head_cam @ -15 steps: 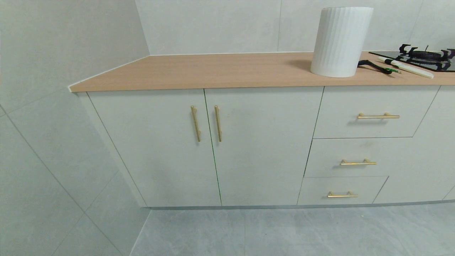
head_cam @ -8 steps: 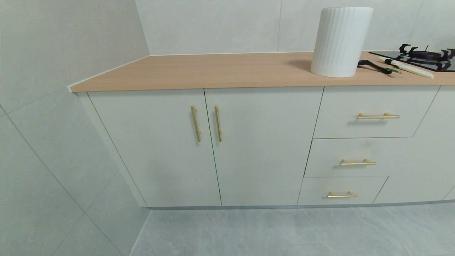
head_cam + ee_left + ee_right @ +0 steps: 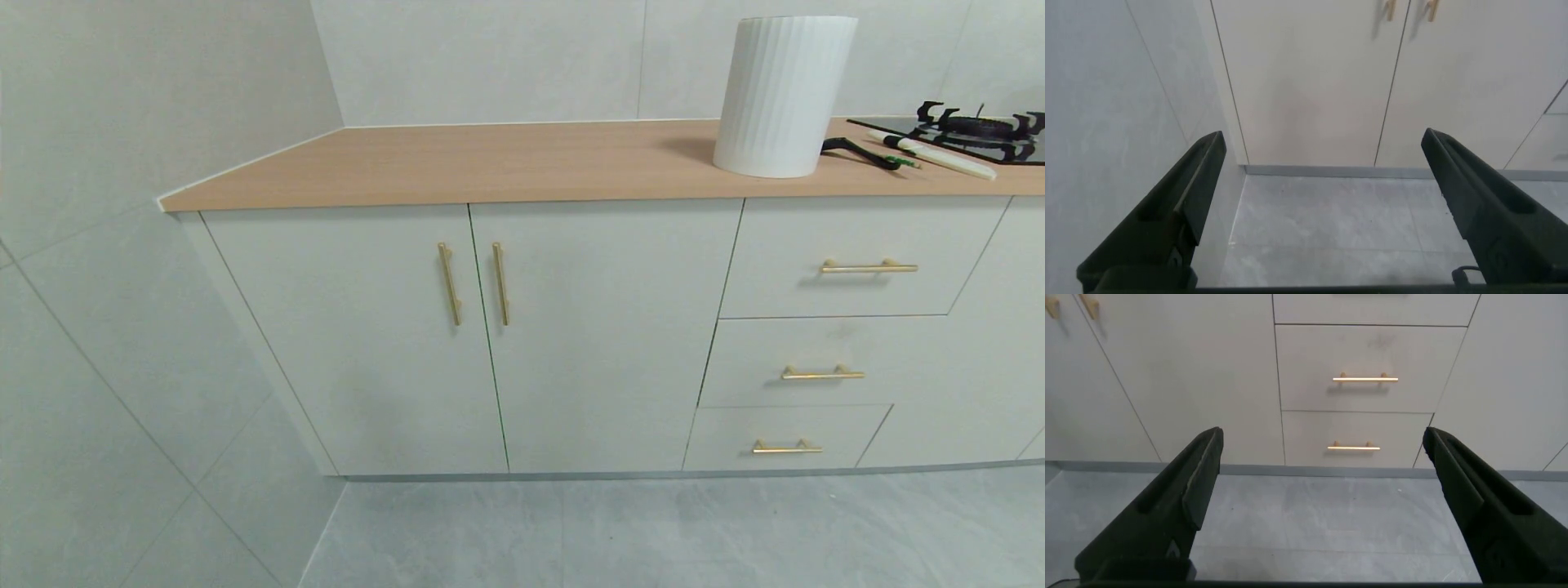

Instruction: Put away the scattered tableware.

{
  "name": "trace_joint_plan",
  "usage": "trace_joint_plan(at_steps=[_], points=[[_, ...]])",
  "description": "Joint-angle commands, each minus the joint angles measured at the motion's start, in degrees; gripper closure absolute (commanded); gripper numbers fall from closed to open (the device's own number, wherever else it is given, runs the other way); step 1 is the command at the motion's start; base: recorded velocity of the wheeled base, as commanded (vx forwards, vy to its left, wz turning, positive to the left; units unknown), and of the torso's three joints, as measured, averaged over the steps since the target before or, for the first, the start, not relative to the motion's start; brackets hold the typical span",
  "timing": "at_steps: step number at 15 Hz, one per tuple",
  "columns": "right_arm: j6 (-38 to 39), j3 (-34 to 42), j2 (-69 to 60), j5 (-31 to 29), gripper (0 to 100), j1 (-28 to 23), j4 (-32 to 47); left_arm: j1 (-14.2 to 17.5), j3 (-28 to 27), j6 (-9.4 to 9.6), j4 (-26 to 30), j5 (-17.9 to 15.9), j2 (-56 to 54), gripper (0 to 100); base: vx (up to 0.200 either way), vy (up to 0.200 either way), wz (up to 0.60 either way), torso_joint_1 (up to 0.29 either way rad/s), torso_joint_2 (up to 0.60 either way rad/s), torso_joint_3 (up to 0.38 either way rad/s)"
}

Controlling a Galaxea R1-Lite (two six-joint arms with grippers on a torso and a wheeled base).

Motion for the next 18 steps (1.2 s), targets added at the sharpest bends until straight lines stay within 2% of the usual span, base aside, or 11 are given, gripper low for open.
trace_joint_plan(at_steps=[1,9,18], points=[[-0.03,0.00,0.16,0.06,0,0.02,0.03,0.00,0.00,0.35,0.00,-0.05,0.07,0,0.000,0.000,0.00,0.000,0.00,0.000],[0.05,0.00,0.16,0.06,0,0.02,0.03,0.00,0.00,-0.09,0.00,-0.31,0.16,0,0.000,0.000,0.00,0.000,0.00,0.000],[0.14,0.00,0.16,0.06,0,0.02,0.03,0.00,0.00,-0.09,0.00,-0.40,0.16,0,0.000,-0.200,0.00,0.003,0.00,0.005]])
